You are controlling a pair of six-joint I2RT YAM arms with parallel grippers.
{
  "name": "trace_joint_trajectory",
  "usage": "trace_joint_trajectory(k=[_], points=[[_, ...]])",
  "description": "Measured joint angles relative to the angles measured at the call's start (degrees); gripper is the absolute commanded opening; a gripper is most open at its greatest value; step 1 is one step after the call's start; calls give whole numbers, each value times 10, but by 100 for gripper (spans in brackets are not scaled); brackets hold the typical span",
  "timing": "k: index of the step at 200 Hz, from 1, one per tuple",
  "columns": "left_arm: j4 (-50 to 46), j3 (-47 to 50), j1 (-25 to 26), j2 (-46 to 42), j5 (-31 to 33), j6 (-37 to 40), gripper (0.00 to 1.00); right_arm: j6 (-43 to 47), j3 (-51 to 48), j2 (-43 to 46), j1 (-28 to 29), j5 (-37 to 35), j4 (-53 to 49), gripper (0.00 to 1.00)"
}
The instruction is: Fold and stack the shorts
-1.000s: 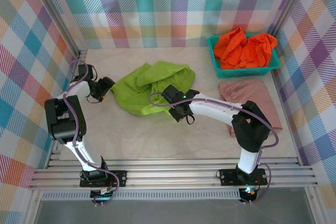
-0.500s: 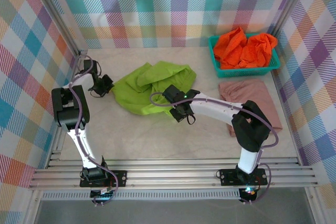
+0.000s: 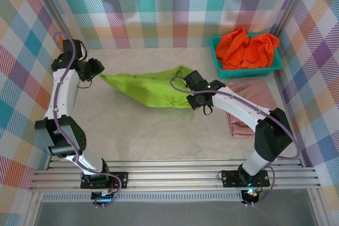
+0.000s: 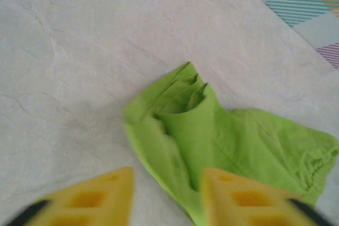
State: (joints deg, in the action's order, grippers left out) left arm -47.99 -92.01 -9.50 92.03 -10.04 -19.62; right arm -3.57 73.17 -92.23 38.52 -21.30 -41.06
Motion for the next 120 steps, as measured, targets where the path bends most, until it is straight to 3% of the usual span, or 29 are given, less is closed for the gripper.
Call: trace_joint_trajectory(k=[35,89,120], points=[[0,38,0,-18,-21,-1,74,-2,0,1,-7,-1,-27,0],[42,286,1,-137,-20,-61,70,-17,0,-21,-10,11,-45,0],[71,333,1,-128,-12,-92,66,-20,0,-27,-10,23,-45,0]])
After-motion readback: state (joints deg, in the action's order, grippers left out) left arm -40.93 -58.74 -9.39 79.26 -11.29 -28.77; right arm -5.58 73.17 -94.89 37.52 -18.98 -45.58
